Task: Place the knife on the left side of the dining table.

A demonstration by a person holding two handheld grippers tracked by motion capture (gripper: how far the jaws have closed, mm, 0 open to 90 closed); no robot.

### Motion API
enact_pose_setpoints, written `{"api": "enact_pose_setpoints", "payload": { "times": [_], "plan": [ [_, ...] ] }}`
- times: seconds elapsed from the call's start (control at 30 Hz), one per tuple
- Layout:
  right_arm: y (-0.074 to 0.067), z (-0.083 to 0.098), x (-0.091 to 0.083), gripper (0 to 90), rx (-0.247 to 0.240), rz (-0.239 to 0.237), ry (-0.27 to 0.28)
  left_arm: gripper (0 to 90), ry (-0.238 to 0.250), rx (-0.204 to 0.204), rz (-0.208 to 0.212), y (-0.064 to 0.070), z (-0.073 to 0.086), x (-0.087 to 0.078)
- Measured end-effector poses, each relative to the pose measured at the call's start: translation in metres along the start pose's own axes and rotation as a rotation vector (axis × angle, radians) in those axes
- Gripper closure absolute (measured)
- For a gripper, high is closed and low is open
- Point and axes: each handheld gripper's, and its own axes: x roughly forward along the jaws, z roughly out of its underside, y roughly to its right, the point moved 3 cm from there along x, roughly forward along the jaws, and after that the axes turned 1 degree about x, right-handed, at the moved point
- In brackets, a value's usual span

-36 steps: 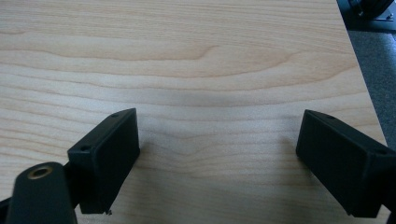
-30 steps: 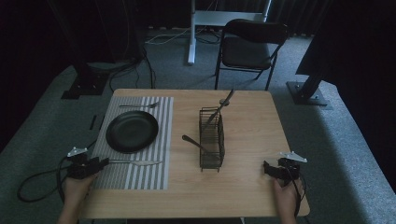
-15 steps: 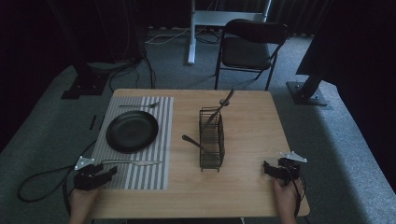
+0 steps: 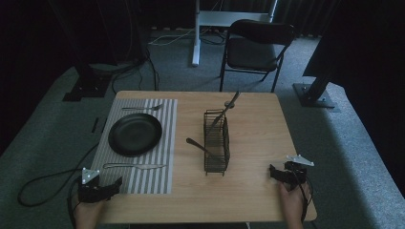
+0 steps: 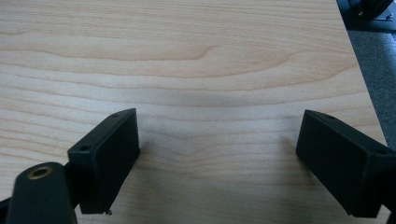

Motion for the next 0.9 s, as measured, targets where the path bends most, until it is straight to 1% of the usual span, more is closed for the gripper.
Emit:
{"api": "enact_pose_setpoints", "payload": {
  "times": [0.03, 0.1, 0.13, 0.2, 0.23, 0.27, 0.33, 0.37, 0.4, 0.47, 0.53, 0.57, 0.6, 0.67, 0.7, 0.9],
  "plan": [
    [0.0000, 0.0000, 0.0000, 12.4, 0.000, 0.000, 0.000, 0.0, -0.006, -0.004, 0.002, -0.0006, 0.0008, 0.0003],
    [0.0000, 0.0000, 0.0000, 12.4, 0.000, 0.000, 0.000, 0.0, -0.008, -0.005, -0.004, -0.0010, 0.0026, 0.0004],
    [0.0000, 0.0000, 0.0000, 12.4, 0.000, 0.000, 0.000, 0.0, -0.004, 0.006, -0.024, -0.0006, 0.0033, -0.0001],
    [0.0000, 0.0000, 0.0000, 12.4, 0.000, 0.000, 0.000, 0.0, 0.002, 0.012, -0.029, -0.0005, 0.0035, -0.0005],
    [0.0000, 0.0000, 0.0000, 12.4, 0.000, 0.000, 0.000, 0.0, 0.007, 0.018, -0.051, -0.0005, 0.0036, -0.0008],
    [0.0000, 0.0000, 0.0000, 12.4, 0.000, 0.000, 0.000, 0.0, 0.032, 0.032, -0.093, -0.0007, 0.0043, -0.0019],
    [0.0000, 0.0000, 0.0000, 12.4, 0.000, 0.000, 0.000, 0.0, 0.032, 0.032, -0.093, -0.0007, 0.0043, -0.0019],
    [0.0000, 0.0000, 0.0000, 12.4, 0.000, 0.000, 0.000, 0.0, 0.052, 0.049, -0.154, -0.0021, 0.0049, -0.0036],
    [0.0000, 0.0000, 0.0000, 12.4, 0.000, 0.000, 0.000, 0.0, 0.054, 0.054, -0.162, -0.0026, 0.0051, -0.0039],
    [0.0000, 0.0000, 0.0000, 12.4, 0.000, 0.000, 0.000, 0.0, 0.056, 0.062, -0.198, -0.0038, 0.0058, -0.0047],
    [0.0000, 0.0000, 0.0000, 12.4, 0.000, 0.000, 0.000, 0.0, 0.051, 0.065, -0.211, -0.0052, 0.0061, -0.0049],
    [0.0000, 0.0000, 0.0000, 12.4, 0.000, 0.000, 0.000, 0.0, 0.052, 0.059, -0.215, -0.0057, 0.0064, -0.0049],
    [0.0000, 0.0000, 0.0000, 12.4, 0.000, 0.000, 0.000, 0.0, 0.041, 0.062, -0.218, -0.0067, 0.0066, -0.0051],
    [0.0000, 0.0000, 0.0000, 12.4, 0.000, 0.000, 0.000, 0.0, 0.045, 0.056, -0.220, -0.0073, 0.0070, -0.0051],
    [0.0000, 0.0000, 0.0000, 12.4, 0.000, 0.000, 0.000, 0.0, 0.048, 0.051, -0.228, -0.0083, 0.0073, -0.0056],
    [0.0000, 0.0000, 0.0000, 12.4, 0.000, 0.000, 0.000, 0.0, 0.046, 0.049, -0.230, -0.0098, 0.0078, -0.0057]
  ]
}}
